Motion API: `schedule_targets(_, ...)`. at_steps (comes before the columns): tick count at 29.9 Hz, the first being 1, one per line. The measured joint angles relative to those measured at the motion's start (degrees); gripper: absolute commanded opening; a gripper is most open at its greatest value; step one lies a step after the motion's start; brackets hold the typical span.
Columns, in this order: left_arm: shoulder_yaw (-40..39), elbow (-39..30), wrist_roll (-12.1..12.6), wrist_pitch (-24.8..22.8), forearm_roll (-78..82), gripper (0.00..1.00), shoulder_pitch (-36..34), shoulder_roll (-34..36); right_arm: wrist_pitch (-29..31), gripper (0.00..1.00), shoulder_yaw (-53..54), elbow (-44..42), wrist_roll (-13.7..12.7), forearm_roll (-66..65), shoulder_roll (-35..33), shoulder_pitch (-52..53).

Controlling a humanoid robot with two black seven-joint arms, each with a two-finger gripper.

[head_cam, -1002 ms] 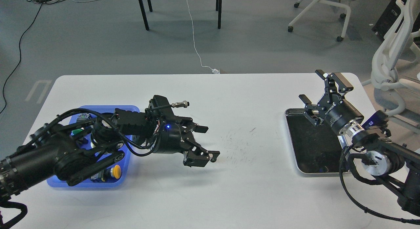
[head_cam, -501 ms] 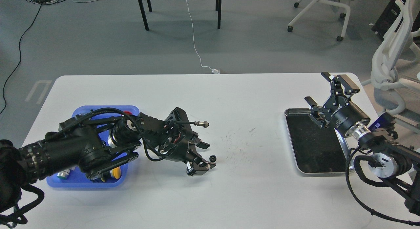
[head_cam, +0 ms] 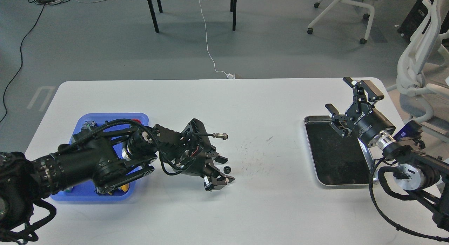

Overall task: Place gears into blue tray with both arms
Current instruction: 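Close the left gripper on the black part, then carry the black part into the blue tray and release it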

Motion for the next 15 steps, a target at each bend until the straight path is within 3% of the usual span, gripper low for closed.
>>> schedule_targets(6,0.45,1.34,0.03,0.04,0.02,0.12,0.07,-0.69,-0.01,0.96,-0.13,0.00,0.00,-0.06,-0.01,-0.08)
schedule_targets(15,0.56,0.85,0.02,-0.08,-0.04,0.11,-0.49,-0.73,-0.17,0.96,-0.04,-0.01,0.00,-0.09,0.03,-0.09)
